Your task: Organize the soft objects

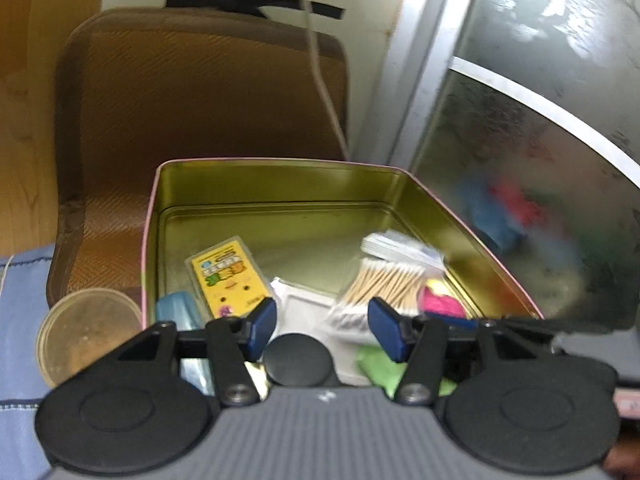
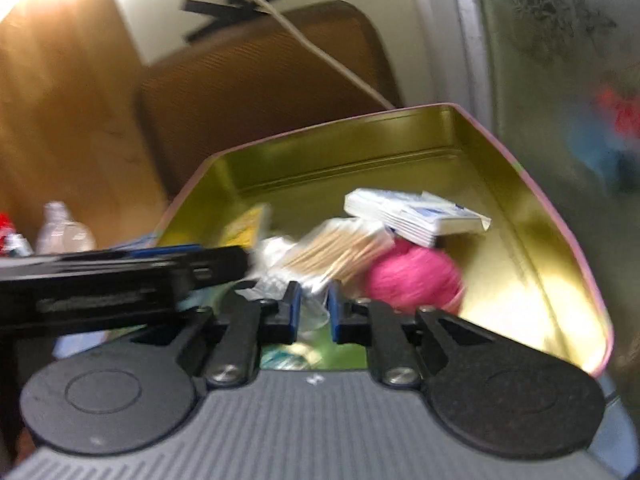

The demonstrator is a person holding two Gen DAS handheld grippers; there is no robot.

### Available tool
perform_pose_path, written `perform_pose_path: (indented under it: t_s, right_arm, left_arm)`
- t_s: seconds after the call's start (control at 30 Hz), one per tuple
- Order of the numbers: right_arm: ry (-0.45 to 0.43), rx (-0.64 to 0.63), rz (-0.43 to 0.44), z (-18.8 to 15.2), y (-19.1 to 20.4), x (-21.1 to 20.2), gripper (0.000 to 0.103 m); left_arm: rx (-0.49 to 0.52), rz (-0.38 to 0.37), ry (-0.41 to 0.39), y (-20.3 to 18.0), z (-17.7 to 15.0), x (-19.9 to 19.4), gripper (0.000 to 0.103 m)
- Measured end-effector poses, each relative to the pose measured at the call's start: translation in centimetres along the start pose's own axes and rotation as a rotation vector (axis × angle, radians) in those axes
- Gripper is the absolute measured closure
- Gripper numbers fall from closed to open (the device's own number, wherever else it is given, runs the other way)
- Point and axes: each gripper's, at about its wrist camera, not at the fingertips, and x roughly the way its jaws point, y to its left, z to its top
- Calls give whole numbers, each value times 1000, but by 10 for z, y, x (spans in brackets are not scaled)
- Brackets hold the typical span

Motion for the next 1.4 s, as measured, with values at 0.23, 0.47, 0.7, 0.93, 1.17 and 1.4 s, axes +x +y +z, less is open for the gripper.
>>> perform_pose_path:
  t_s: [0.23, 0.47, 0.7, 0.93, 1.17, 1.4]
  right_arm:
    - [-13, 86, -16, 9, -17, 2, 65]
    - [-116, 98, 35, -28, -1, -57, 65]
    - [-317, 125, 56, -72, 26, -124, 63]
    - [-378, 229, 72, -107, 43, -144, 62]
    - [-339, 199, 78, -125, 63, -149, 54]
    - [-333, 172, 80, -127, 77, -151, 35]
  left_arm:
    - [49, 37, -13, 3, -13, -13, 51]
    - [139, 30, -34, -11, -35, -50, 51]
    - [209, 62, -75, -23, -65, -102, 35]
    - [205, 89, -75, -12, -94, -135, 16]
    - [164, 156, -108, 6, -118, -161, 0]
    - [154, 247, -112, 18, -136, -174, 0]
